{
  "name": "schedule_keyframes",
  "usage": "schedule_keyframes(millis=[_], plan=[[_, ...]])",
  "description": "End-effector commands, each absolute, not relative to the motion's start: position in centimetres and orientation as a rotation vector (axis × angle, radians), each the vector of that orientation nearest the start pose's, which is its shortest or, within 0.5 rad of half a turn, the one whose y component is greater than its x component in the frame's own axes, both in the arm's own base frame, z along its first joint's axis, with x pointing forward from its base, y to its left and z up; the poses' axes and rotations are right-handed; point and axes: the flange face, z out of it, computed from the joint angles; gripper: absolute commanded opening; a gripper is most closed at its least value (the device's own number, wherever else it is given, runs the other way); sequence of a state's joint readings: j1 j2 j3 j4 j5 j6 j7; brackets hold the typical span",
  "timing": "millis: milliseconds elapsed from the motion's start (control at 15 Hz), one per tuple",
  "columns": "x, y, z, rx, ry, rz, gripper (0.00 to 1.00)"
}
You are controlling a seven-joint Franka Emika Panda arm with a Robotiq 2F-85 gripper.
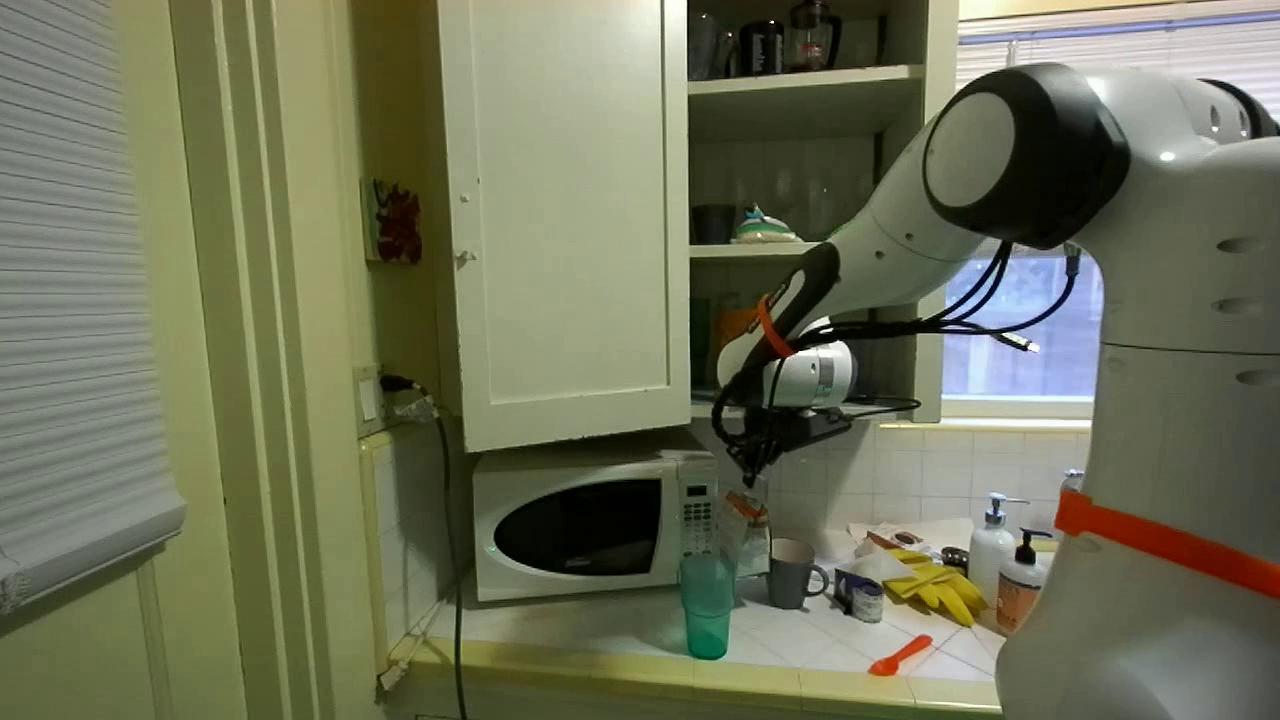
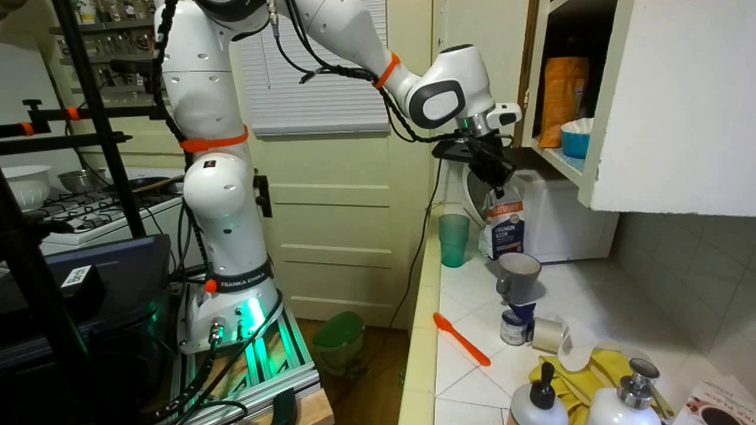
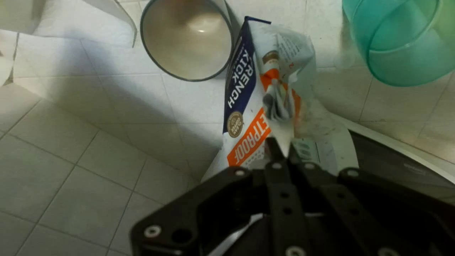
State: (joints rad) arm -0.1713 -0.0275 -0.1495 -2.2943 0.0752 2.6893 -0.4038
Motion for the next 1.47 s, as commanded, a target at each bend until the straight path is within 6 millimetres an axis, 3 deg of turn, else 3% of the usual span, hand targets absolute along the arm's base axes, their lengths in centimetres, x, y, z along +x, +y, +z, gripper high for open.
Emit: schedule_keyframes(millis=[0, 533, 1000, 1400], plan=[[50.8, -16.5, 44.5, -3.192, 0.011, -0.719, 0.01], [49.1, -14.4, 51.3, -3.197, 0.144, -0.764, 0.01], [48.0, -13.2, 57.3, -3.140, 0.228, -0.958, 0.01], [47.9, -13.4, 61.1, -3.095, 0.276, -1.099, 0.01]])
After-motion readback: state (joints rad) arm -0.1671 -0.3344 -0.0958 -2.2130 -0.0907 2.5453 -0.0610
